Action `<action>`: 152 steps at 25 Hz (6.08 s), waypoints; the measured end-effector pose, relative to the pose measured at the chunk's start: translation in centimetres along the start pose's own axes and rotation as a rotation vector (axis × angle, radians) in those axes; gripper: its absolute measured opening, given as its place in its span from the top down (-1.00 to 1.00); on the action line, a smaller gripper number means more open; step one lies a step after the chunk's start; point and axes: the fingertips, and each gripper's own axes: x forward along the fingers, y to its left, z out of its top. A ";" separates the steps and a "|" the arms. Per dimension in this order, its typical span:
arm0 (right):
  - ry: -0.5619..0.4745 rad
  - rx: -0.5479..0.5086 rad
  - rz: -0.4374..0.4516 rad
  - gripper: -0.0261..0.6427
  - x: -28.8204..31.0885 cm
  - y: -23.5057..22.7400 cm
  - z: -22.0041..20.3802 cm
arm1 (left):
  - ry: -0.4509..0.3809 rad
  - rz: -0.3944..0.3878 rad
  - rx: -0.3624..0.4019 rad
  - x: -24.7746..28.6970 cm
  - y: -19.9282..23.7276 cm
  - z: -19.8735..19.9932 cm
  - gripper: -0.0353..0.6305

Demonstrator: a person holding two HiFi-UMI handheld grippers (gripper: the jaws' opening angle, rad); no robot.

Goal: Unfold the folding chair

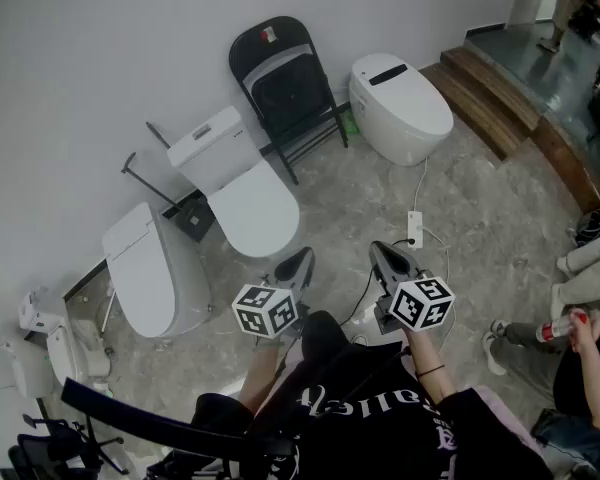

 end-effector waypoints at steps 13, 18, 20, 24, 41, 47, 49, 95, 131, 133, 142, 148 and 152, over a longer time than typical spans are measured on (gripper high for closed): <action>0.004 0.003 -0.018 0.88 11.5 -4.3 3.0 | 0.000 0.016 -0.001 7.8 9.1 4.2 0.88; -0.010 0.003 -0.020 0.88 21.4 -4.2 6.3 | 0.008 -0.007 0.009 11.9 16.2 9.6 0.88; -0.010 0.002 -0.029 0.88 25.5 -4.5 7.3 | 0.005 -0.028 0.009 13.4 18.8 12.0 0.88; -0.027 0.004 -0.053 0.88 32.3 -5.2 9.5 | 0.006 -0.061 0.026 16.7 23.7 15.8 0.88; 0.068 0.046 -0.050 0.88 45.7 -14.6 15.3 | 0.050 -0.001 -0.057 30.5 32.8 20.5 0.88; 0.127 0.031 0.032 0.88 51.0 -20.8 20.0 | -0.008 0.099 -0.099 38.6 35.5 24.5 0.88; 0.142 0.031 0.061 0.88 52.5 -22.6 21.7 | -0.019 0.128 -0.103 41.0 35.9 25.8 0.88; 0.405 0.275 0.060 0.54 94.2 -30.9 22.2 | 0.373 0.033 0.254 65.2 77.2 48.0 0.33; 0.341 0.741 -0.127 0.67 104.4 -39.7 14.0 | 0.577 -0.095 0.296 66.8 75.4 44.8 0.54; 0.325 0.740 -0.113 0.67 103.2 -39.8 14.1 | 0.575 -0.094 0.301 66.6 74.4 44.5 0.54; 0.303 0.770 -0.043 0.68 96.5 -39.7 13.7 | 0.590 -0.093 0.301 65.0 69.3 42.7 0.56; 0.311 0.786 0.037 0.68 91.9 -40.2 13.6 | 0.591 -0.076 0.313 63.9 64.2 40.9 0.56; 0.310 0.809 0.106 0.71 88.7 -40.6 13.4 | 0.604 -0.090 0.284 63.4 61.2 39.7 0.54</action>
